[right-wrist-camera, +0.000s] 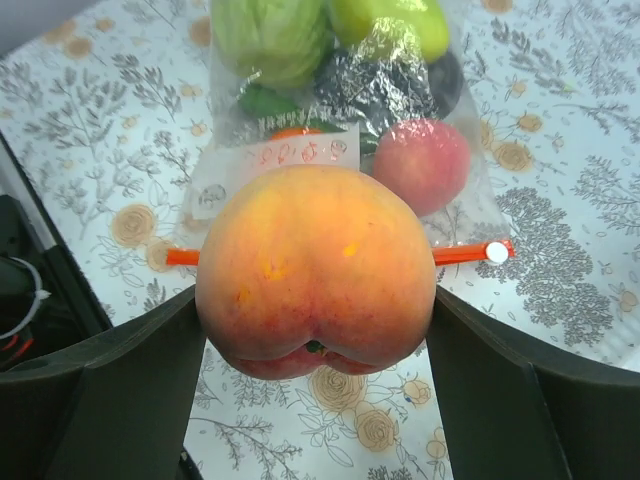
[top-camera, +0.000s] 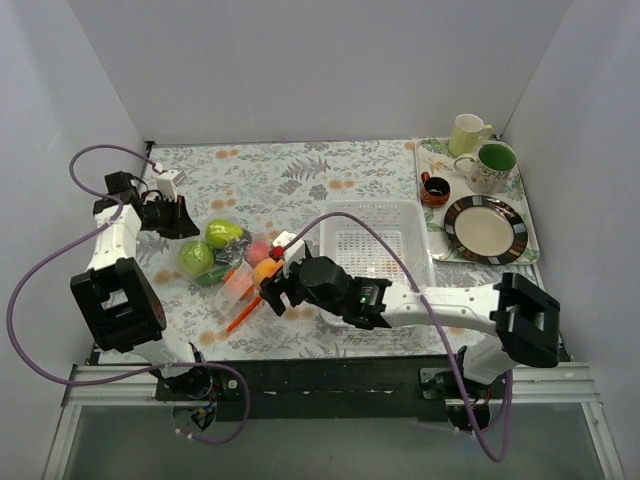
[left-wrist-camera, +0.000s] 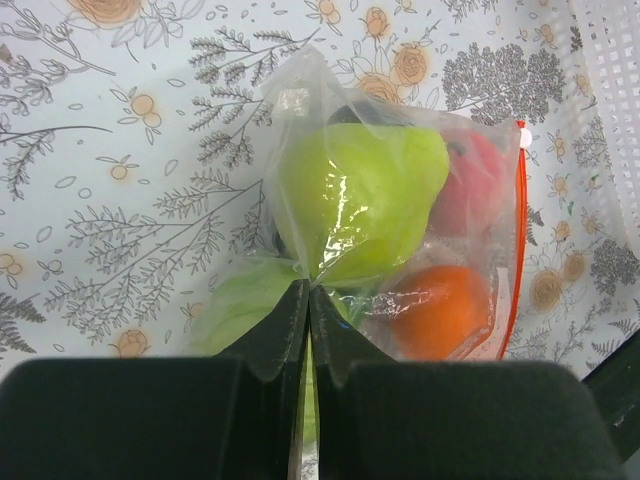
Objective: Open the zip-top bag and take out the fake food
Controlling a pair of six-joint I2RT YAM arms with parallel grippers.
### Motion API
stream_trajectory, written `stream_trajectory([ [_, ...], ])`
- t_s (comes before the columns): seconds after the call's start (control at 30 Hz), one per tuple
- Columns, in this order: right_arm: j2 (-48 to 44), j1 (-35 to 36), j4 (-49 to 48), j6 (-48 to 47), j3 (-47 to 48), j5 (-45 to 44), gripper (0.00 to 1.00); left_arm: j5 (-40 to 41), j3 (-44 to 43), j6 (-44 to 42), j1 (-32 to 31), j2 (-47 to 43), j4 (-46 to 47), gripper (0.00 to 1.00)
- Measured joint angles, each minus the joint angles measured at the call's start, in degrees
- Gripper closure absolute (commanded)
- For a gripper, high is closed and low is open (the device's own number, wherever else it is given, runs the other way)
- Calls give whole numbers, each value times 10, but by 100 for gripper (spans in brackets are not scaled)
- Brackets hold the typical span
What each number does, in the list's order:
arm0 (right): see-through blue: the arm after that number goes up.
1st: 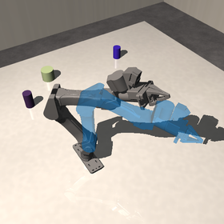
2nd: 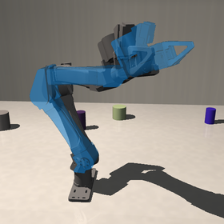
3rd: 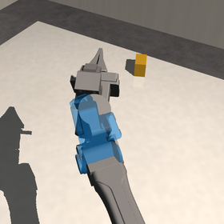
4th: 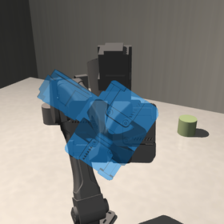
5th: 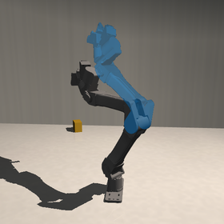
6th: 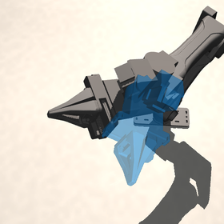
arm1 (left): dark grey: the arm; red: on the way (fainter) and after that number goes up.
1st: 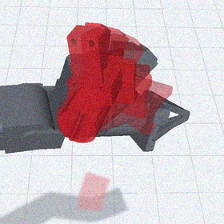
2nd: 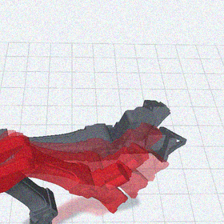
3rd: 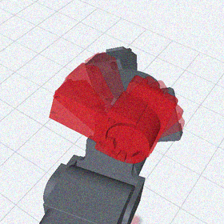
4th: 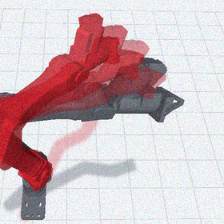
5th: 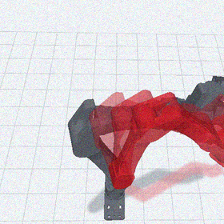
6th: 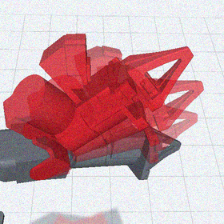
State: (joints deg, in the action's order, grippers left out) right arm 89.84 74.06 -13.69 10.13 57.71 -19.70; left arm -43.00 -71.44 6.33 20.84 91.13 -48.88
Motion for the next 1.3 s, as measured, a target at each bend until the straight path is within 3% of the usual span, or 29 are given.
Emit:
stream_trajectory([
  [0.23,-89,-1,21,-4,-42,-39,30,4,46,1,0,-18,5,100],
  [0.4,-94,-37,106,-1,-38,-152,51,7,76,3,0,-18,13,100],
  [0.47,-93,-77,153,15,-34,-192,52,13,88,6,0,-18,25,100],
  [0.53,-88,-123,192,31,-31,-218,31,18,99,9,0,-19,45,100],
  [0.57,-84,-144,207,36,-30,-229,6,23,103,10,-1,-19,54,100],
  [0.6,-79,-162,222,38,-30,-239,2,31,107,11,-1,-19,66,100],
  [0.93,8,-158,344,45,80,-263,2,169,150,40,-47,0,218,100],
  [1.17,-39,-65,278,3,82,-224,2,255,168,39,-67,34,275,100],
  [1.3,-7,-39,225,-11,94,-166,2,275,179,34,-68,33,277,100],
])
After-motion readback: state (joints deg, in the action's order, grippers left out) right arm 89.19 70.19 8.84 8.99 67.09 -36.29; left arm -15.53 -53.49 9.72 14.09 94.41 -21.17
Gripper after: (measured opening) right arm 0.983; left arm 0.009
